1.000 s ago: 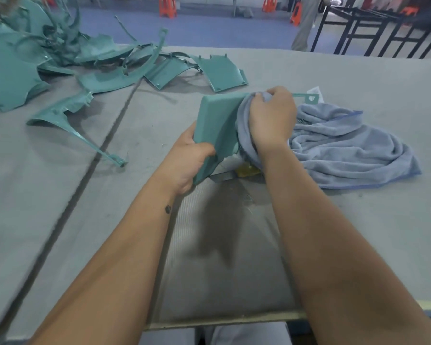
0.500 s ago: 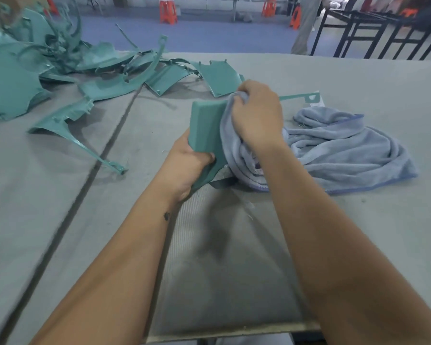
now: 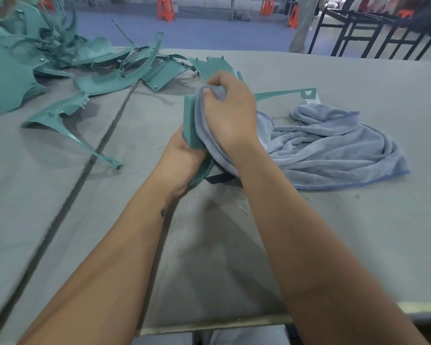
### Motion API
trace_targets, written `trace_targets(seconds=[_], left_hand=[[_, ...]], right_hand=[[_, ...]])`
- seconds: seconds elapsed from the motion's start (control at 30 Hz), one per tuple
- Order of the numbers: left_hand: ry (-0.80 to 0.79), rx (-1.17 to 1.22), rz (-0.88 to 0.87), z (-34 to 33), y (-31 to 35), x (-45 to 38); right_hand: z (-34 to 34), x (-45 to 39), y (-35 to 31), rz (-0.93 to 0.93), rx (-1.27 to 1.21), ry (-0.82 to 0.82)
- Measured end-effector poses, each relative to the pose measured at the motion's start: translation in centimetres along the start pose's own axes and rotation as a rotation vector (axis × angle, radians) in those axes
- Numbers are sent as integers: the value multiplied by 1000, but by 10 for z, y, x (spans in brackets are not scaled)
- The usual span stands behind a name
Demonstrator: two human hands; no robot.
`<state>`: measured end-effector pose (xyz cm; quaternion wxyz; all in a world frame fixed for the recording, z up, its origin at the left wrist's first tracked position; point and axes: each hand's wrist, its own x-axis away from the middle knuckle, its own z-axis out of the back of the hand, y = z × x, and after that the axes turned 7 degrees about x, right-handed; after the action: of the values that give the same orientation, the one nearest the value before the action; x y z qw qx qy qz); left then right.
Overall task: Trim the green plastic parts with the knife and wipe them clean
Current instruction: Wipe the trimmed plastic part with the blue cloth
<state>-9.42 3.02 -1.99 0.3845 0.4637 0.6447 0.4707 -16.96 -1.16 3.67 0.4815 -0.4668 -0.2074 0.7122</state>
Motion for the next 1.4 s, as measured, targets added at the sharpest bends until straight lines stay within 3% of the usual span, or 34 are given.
trace_targets(seconds=[0.2,0.37,0.57,0.8,0.97,1.03,1.17,1.27,1.33,1.4], left_hand=[[-54,7,-17,1,6,9],[-58,-48,-65,1,4,8],[-133,-39,-164,0,6,13],[-193,88,-129,0,5,8],[-83,-213,-157,15,-2,3],[-94,-221,-147,17,-2,1],[-284,61,-99,16,-2,5],[-347,521,102,31,7,3],[-263,725,128,36,11,0],[-113,681,84,36,10,-2]], right_hand=[[-4,25,-7,255,-53,52],[-4,11,-17,134,-13,87],[-12,29,-4,256,-93,87],[-19,28,3,174,-166,68],[-26,39,16,262,-161,83],[-28,41,22,251,-164,35],[-21,38,25,104,-233,-52],[-14,36,33,79,-151,-233],[-12,37,35,126,28,-418],[-13,37,33,154,145,-528]])
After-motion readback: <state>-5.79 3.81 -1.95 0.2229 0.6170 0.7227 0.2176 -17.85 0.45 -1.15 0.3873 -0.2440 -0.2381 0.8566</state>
